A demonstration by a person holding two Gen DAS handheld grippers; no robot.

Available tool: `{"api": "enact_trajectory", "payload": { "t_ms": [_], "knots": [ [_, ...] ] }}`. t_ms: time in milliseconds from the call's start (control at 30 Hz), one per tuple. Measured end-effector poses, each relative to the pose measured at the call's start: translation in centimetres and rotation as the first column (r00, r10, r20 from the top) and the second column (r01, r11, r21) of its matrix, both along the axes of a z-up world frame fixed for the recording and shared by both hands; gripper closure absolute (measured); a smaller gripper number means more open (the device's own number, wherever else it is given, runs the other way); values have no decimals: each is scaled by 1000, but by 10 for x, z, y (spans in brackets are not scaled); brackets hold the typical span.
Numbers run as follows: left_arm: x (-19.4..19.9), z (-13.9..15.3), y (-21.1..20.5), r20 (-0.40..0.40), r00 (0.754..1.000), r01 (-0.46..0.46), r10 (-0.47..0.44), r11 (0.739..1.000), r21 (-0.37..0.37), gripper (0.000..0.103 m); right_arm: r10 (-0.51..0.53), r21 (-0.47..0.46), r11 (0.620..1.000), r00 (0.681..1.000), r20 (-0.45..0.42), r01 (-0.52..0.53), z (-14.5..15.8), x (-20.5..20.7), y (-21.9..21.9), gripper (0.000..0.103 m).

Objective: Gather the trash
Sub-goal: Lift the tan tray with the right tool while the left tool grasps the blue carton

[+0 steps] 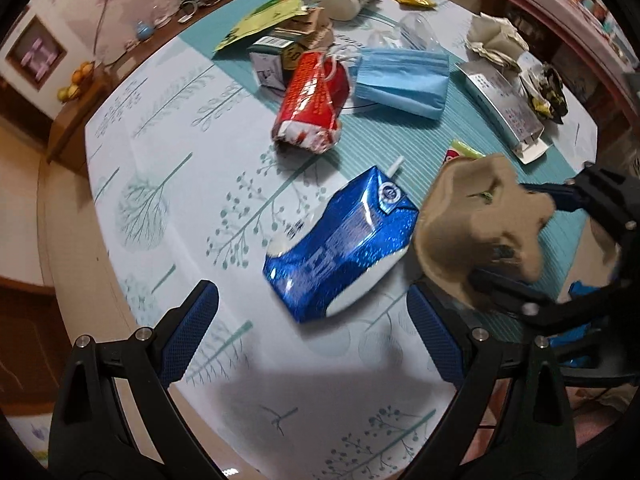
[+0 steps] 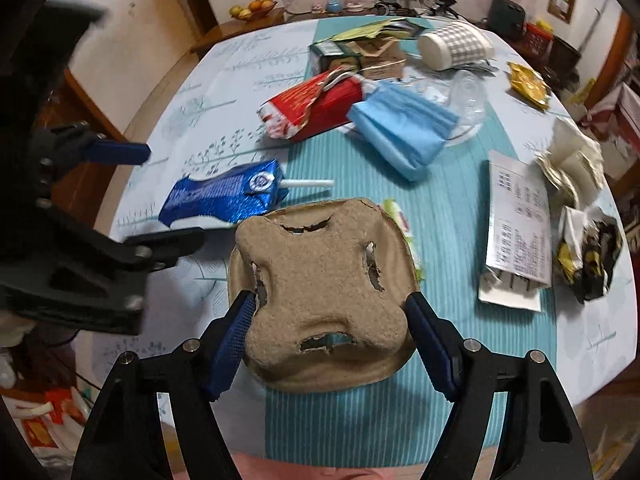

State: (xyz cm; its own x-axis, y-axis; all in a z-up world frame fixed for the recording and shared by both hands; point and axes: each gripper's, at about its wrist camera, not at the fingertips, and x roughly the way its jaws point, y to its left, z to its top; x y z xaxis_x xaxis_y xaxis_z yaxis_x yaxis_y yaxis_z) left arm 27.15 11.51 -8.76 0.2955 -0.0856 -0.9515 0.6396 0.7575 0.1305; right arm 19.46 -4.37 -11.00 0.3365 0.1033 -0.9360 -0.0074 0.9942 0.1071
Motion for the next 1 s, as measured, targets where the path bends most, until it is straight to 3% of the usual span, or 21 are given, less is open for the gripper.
{"api": "enact_trajectory", "payload": {
  "t_ms": [267,467,533,600,700,833,1000],
  "knots": [
    [9,-24,-25,19,996,84,-87,992,95,9,-83,50,995,996,19,82,18,-24,-21,27],
    [21,-40,-36,34,995,81,-89,980,183,9,-115,64,992,993,21,113,27,-44,-27,27],
    [26,-42,-38,18,998,58,-63,980,190,20,-129,78,989,991,17,127,29,-51,-29,27],
    [31,-45,-38,-20,999,39,-35,981,191,60,-139,86,987,990,15,138,32,-56,-32,27],
    [34,-43,-38,-7,1000,9,-8,977,212,82,-146,88,986,989,16,144,40,-65,-35,27],
    [31,-31,-32,-56,997,-44,52,990,134,84,-145,107,984,989,17,142,53,-76,-46,27],
    [9,-3,-24,-48,994,-97,100,994,58,84,-93,112,990,994,54,86,81,-85,-61,27]
  ]
}}
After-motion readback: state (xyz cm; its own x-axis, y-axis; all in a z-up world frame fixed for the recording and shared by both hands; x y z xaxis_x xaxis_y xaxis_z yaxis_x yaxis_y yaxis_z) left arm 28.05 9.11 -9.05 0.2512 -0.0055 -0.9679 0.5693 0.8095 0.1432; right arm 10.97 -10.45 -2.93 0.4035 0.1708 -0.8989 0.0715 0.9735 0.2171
